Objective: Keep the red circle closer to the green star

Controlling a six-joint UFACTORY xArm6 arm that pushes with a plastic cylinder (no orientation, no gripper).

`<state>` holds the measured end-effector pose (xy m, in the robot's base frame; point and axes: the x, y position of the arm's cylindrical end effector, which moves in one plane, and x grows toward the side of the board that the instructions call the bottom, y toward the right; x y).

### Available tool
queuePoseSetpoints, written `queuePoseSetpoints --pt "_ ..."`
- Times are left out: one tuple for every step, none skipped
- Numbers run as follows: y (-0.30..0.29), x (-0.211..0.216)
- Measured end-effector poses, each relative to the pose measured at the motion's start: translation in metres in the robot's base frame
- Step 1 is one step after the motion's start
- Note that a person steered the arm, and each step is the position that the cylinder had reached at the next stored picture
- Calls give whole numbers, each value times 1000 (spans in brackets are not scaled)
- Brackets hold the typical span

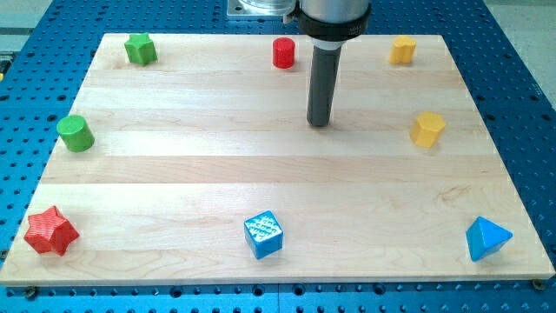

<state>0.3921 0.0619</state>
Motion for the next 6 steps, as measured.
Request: queuePoseSetpoints --pt "0 0" --pt "1 -1" --pt "2 0" --pt "2 -1" --pt "55 -35" --pt "64 -103"
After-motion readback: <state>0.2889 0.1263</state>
